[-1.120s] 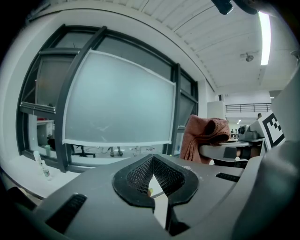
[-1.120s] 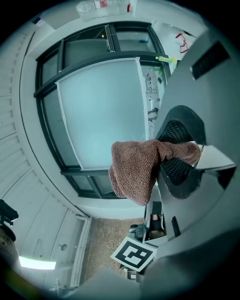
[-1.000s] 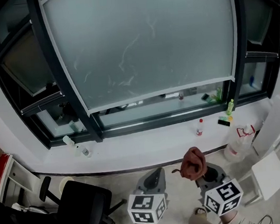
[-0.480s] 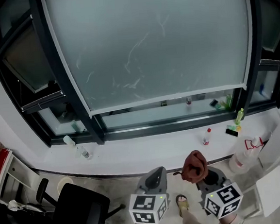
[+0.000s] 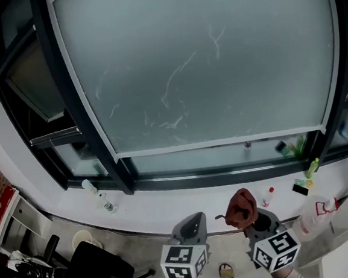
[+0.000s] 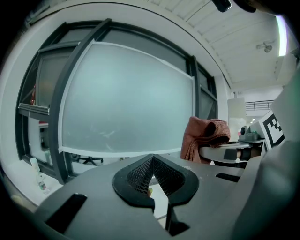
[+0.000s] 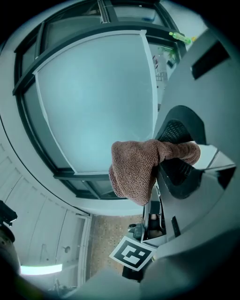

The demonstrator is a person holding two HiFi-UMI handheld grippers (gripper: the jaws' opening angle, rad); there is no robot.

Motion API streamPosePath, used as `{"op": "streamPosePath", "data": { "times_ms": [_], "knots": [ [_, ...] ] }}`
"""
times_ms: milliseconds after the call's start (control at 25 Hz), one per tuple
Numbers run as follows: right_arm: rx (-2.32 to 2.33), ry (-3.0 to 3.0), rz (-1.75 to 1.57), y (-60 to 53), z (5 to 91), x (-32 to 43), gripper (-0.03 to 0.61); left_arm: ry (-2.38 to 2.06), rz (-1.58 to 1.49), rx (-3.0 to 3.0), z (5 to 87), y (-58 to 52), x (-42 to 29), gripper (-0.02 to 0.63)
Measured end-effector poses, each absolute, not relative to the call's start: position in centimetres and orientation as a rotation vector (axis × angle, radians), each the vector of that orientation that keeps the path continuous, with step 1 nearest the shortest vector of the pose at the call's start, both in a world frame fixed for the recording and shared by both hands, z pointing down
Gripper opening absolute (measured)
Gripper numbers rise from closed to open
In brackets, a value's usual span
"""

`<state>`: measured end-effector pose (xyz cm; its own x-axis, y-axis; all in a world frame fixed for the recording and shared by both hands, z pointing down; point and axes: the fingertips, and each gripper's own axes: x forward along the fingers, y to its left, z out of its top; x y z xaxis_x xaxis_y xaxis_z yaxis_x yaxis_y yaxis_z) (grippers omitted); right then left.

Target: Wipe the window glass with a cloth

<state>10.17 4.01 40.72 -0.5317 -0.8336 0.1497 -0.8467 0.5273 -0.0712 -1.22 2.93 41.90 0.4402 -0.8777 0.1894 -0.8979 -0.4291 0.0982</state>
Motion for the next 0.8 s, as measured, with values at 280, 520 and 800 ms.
{"op": "streamPosePath", "data": {
  "times_ms": [280, 520, 800],
  "knots": [
    [1.433, -2.684, 0.131, -4.8, 38.7, 11.2, 0.048, -1.615, 0.145, 2.500, 40.1, -5.3, -0.3, 0.005],
    [1.367, -2.678, 0.040, -10.8, 38.2, 11.7, 0.048, -1.642, 0.145, 2.505, 39.6, -10.8, 0.8, 0.005],
    [1.280, -2.690, -0.036, -16.4, 37.1, 10.8, 0.048, -1.694, 0.161, 2.470, 39.6, -15.1, 0.4, 0.005]
  ]
}}
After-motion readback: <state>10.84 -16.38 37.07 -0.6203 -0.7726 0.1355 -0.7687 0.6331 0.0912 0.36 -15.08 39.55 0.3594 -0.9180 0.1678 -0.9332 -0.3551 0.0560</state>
